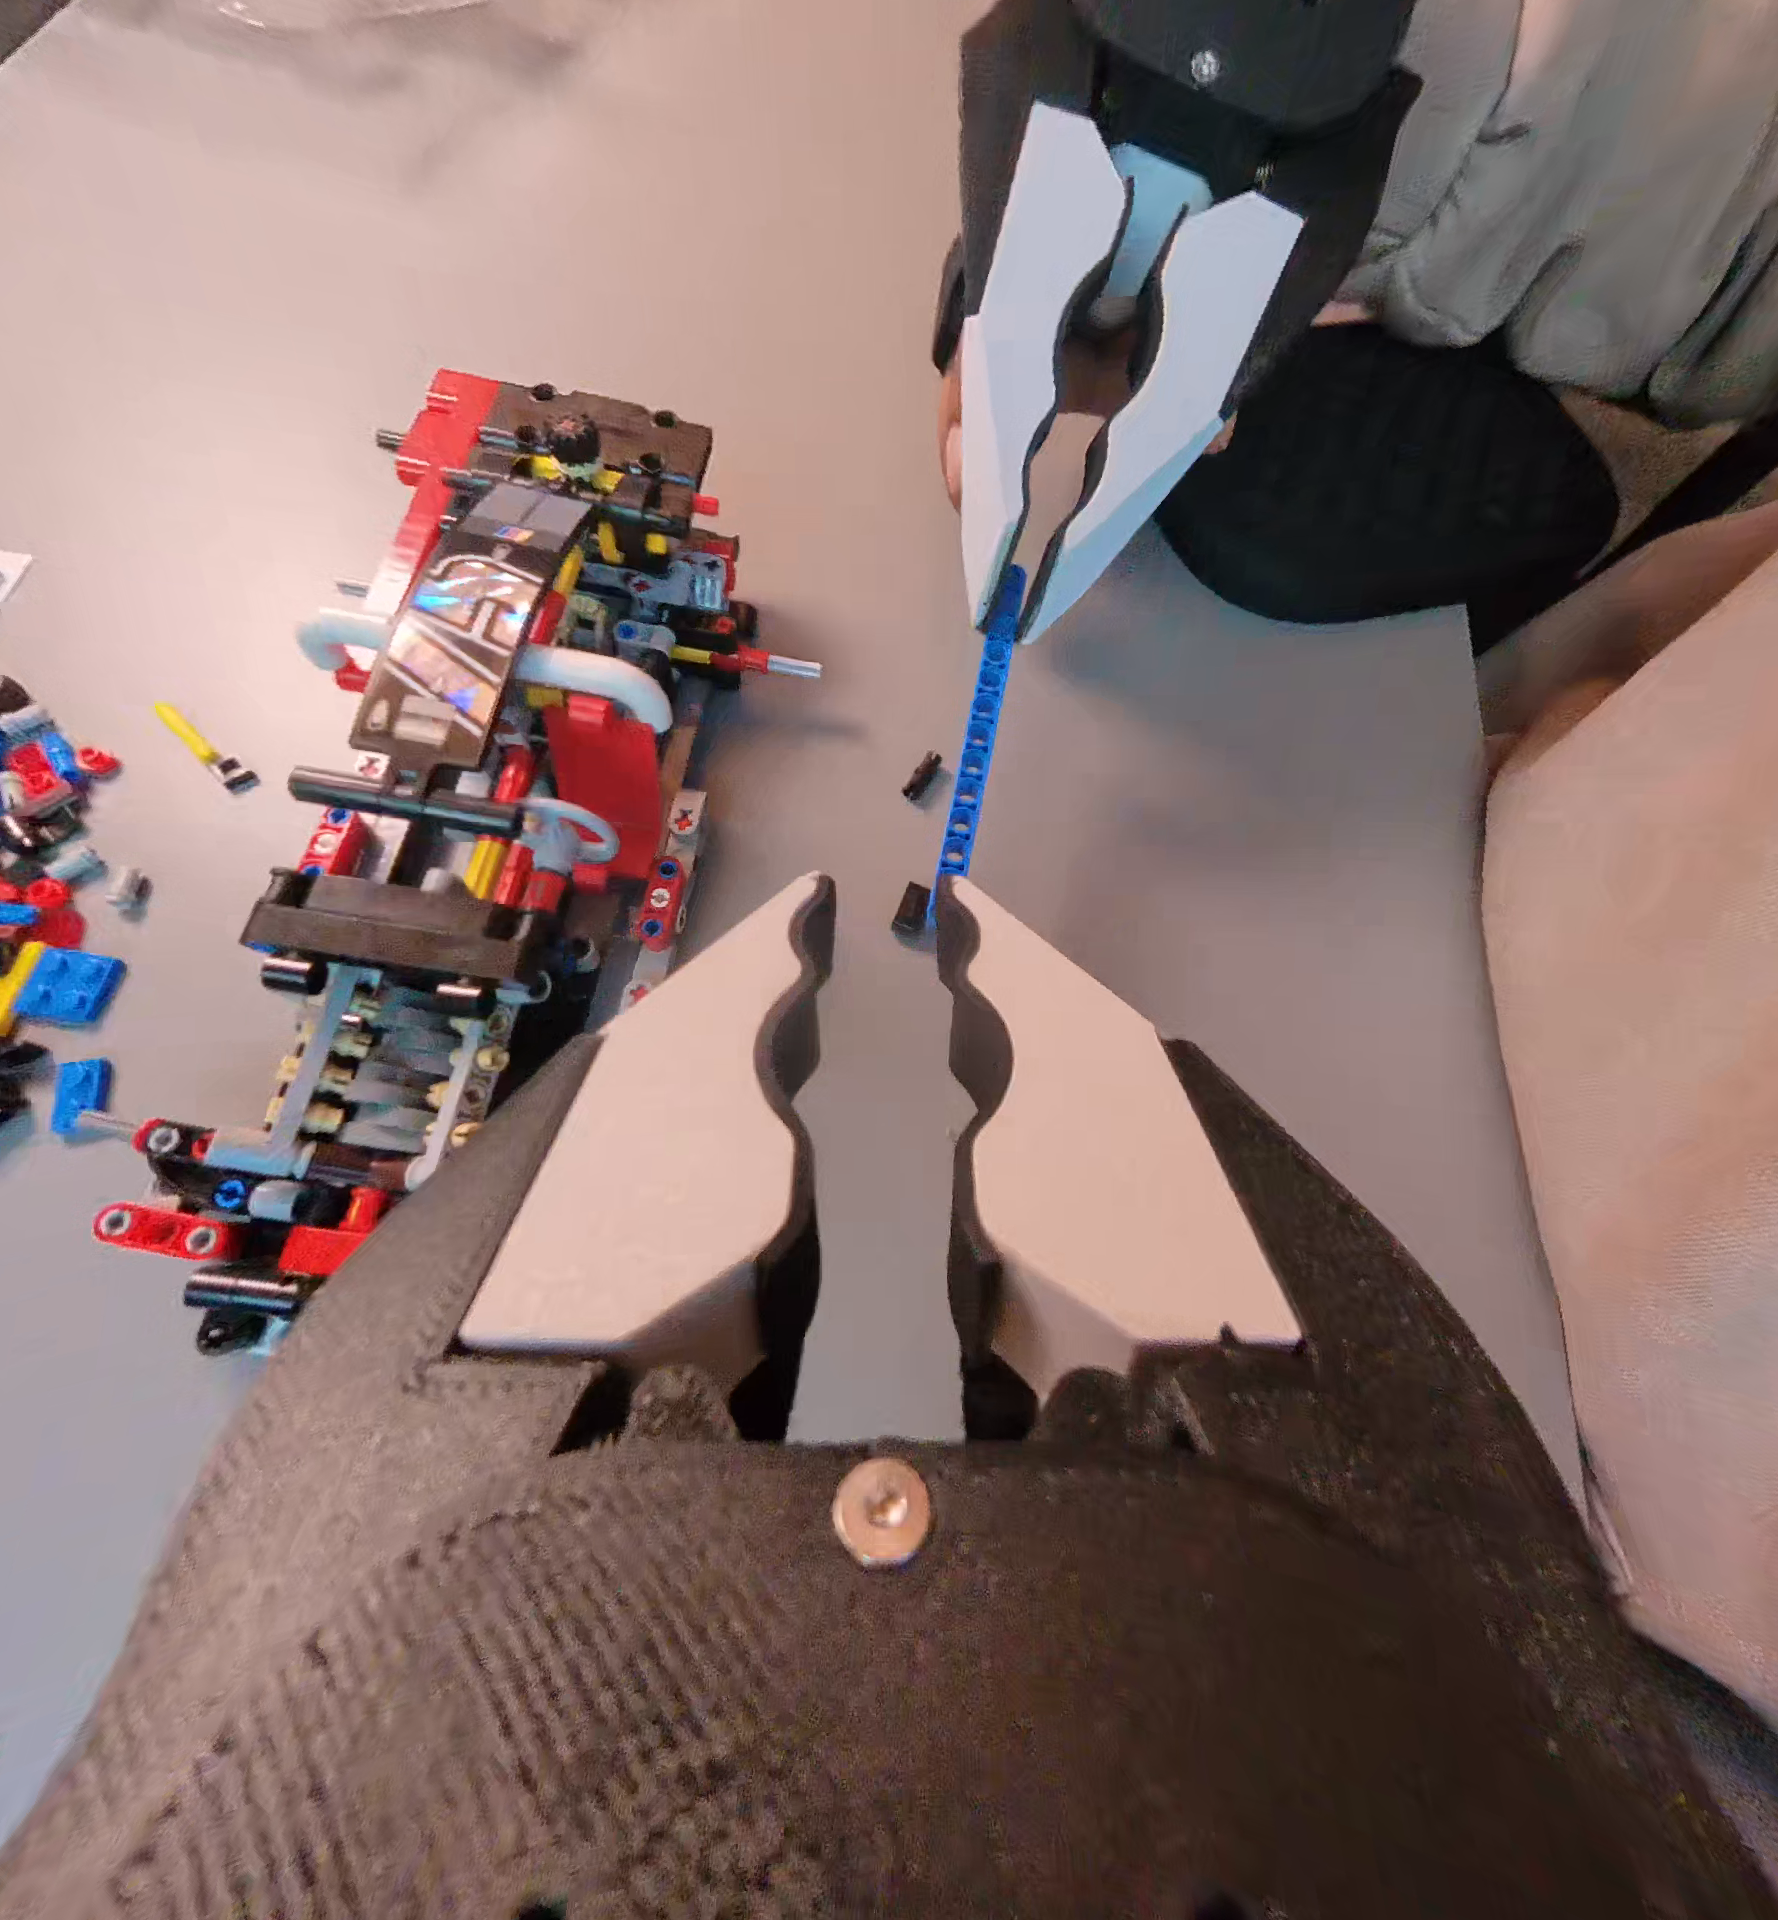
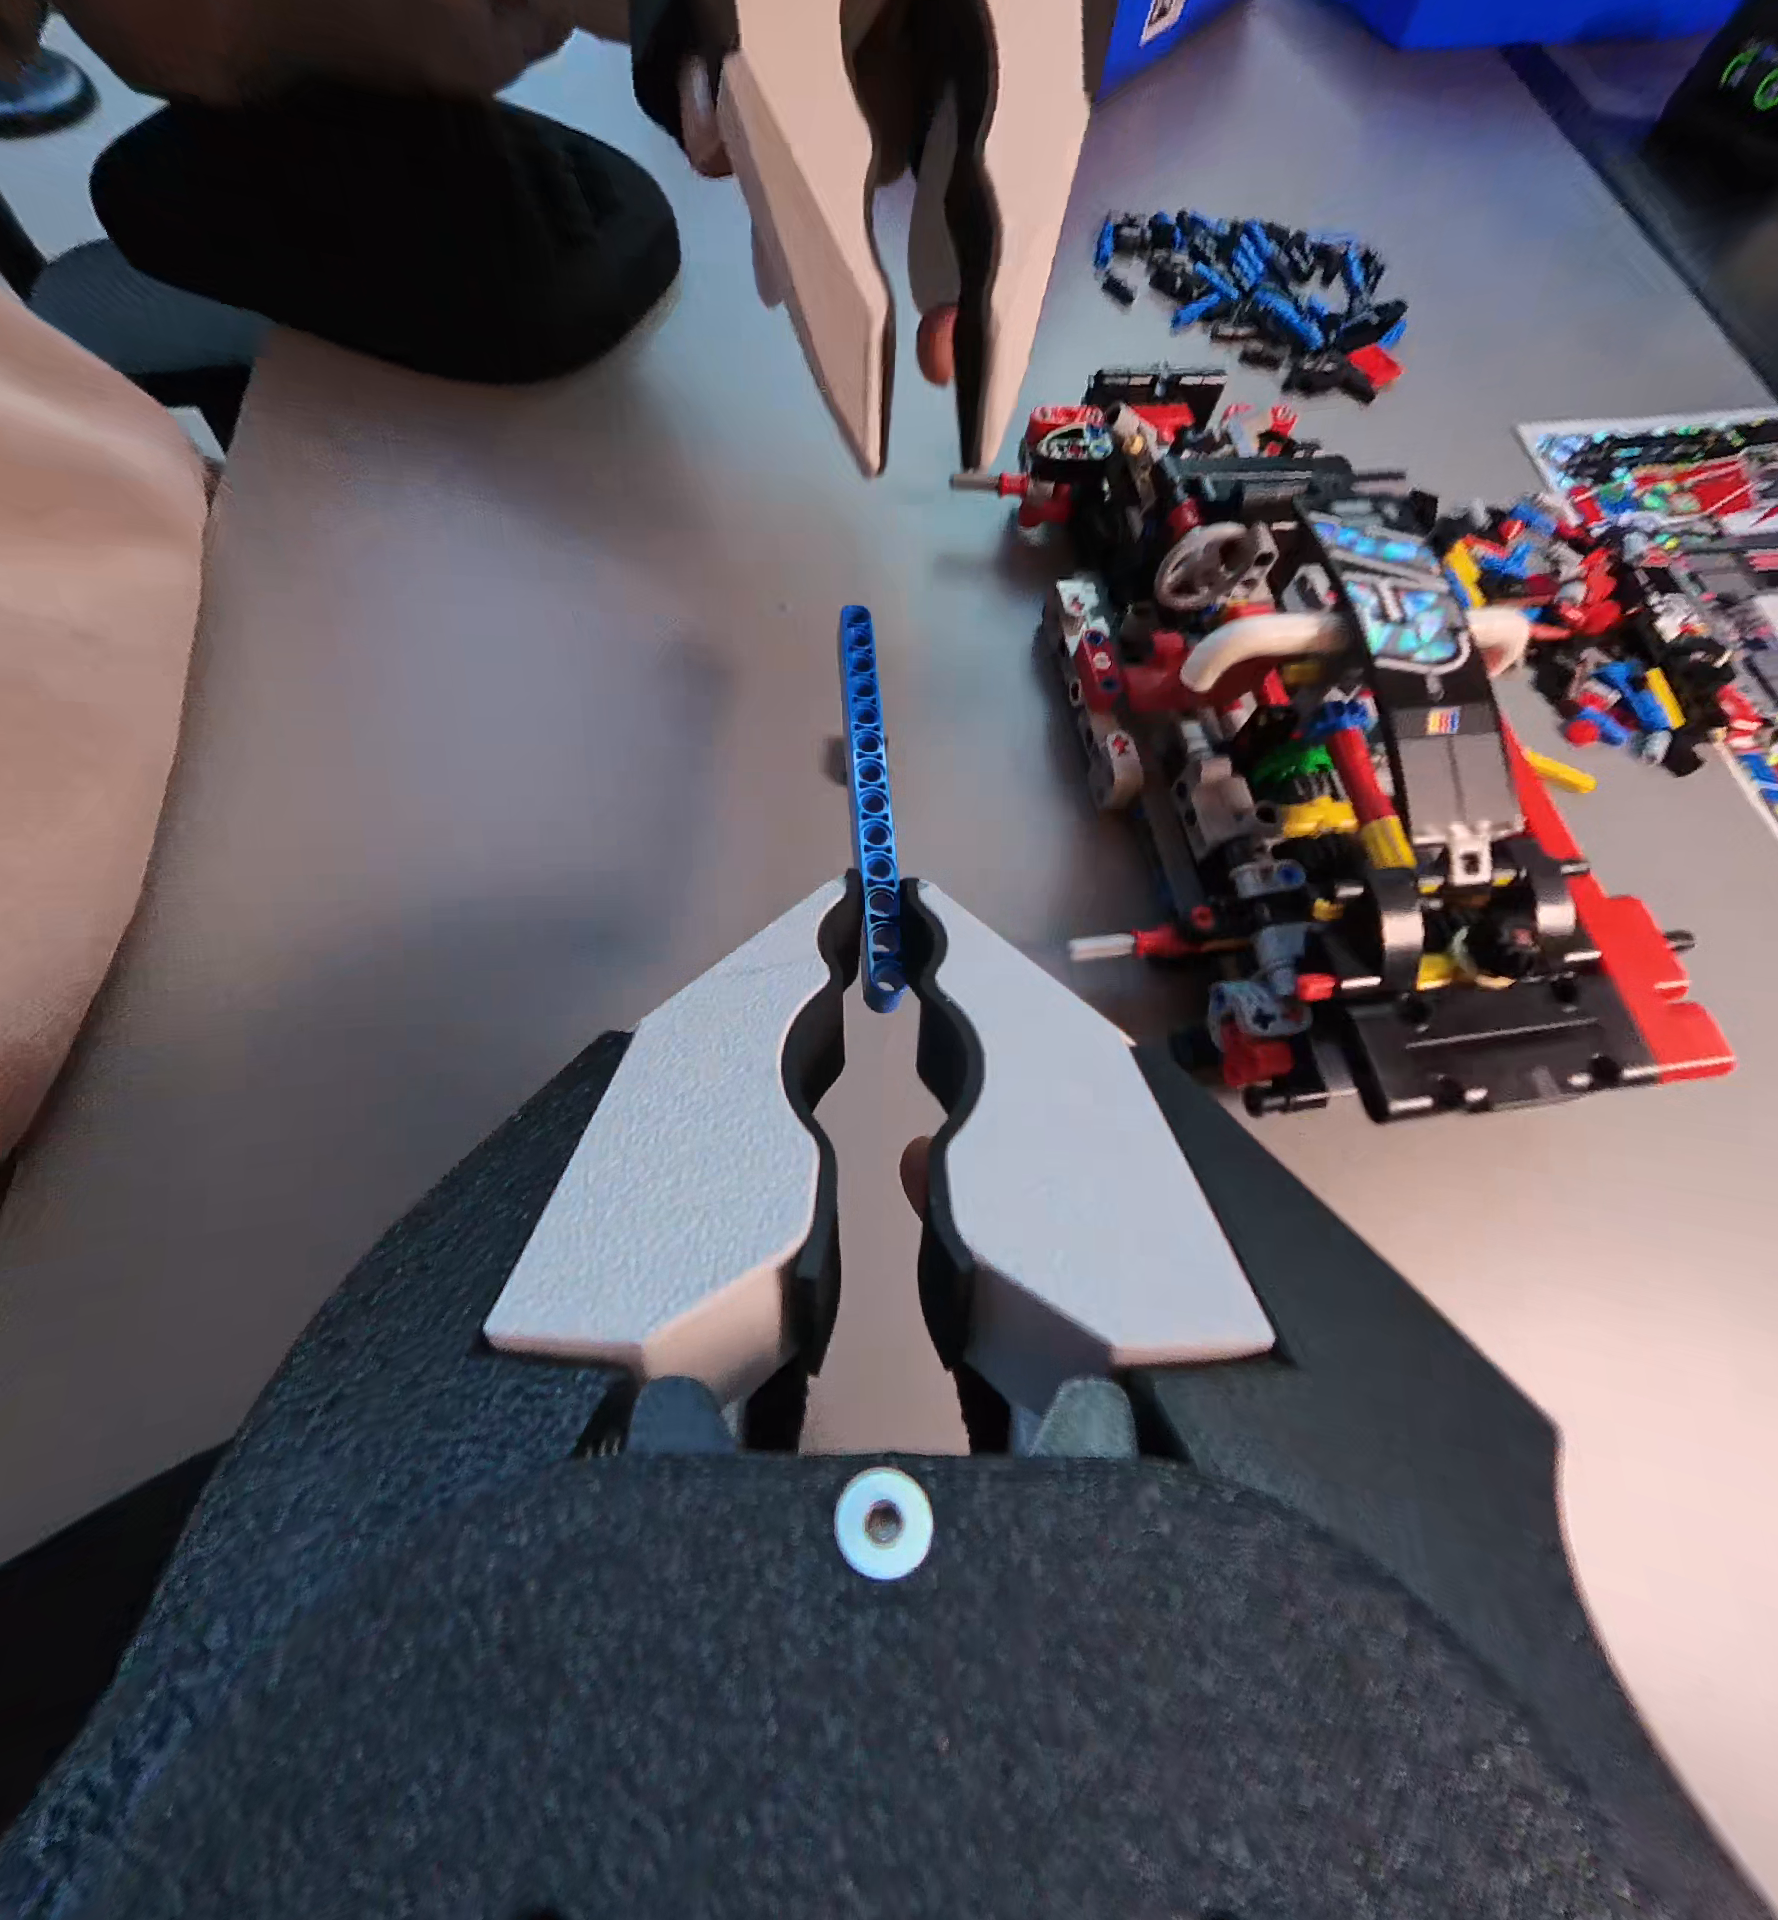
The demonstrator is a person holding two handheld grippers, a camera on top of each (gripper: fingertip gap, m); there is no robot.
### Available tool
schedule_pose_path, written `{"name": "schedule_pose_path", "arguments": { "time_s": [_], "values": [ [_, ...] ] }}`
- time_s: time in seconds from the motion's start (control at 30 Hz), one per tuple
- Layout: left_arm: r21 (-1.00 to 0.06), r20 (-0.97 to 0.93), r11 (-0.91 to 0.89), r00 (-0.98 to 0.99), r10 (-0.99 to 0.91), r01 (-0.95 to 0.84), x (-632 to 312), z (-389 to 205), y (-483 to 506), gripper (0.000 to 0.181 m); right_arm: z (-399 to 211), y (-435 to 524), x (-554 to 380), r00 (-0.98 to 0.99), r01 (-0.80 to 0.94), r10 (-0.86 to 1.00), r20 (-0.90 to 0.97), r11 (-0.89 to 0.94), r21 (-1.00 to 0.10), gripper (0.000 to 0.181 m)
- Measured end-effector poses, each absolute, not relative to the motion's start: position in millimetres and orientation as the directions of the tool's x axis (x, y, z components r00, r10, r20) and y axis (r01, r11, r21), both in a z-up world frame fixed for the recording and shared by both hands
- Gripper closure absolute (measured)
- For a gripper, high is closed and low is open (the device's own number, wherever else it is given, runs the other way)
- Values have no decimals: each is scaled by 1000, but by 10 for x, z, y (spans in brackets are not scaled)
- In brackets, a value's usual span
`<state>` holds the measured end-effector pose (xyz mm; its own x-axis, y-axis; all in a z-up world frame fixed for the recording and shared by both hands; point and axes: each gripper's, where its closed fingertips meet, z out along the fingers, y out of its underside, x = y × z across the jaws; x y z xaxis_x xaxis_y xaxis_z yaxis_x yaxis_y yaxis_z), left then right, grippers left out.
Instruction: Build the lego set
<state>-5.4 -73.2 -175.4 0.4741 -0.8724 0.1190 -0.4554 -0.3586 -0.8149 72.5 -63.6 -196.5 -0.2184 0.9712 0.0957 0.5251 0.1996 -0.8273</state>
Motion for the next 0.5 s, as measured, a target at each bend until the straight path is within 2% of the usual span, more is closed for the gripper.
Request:
{"name": "schedule_pose_path", "arguments": {
  "time_s": [0.1,0.23,0.33,0.4,0.5],
  "values": [
    [-889,182,-375,551,-814,-261,-236,-1679,-600,157,-2147,-635,825,-245,596,966,79,214,-774,177],
    [-952,218,-307,668,-711,-17,-555,-1521,-357,153,-2381,-543,869,-277,718,947,163,317,-620,177],
    [-969,182,-245,731,-658,21,-746,-1425,-263,150,-2388,-529,814,-306,727,934,185,355,-588,175],
    [-979,155,-202,770,-619,34,-859,-1370,-229,150,-2390,-514,796,-309,731,933,186,358,-581,165],
    [-987,125,-151,818,-561,48,-1017,-1321,-206,150,-2258,-507,762,-286,696,946,153,315,-646,160]
  ]
}}
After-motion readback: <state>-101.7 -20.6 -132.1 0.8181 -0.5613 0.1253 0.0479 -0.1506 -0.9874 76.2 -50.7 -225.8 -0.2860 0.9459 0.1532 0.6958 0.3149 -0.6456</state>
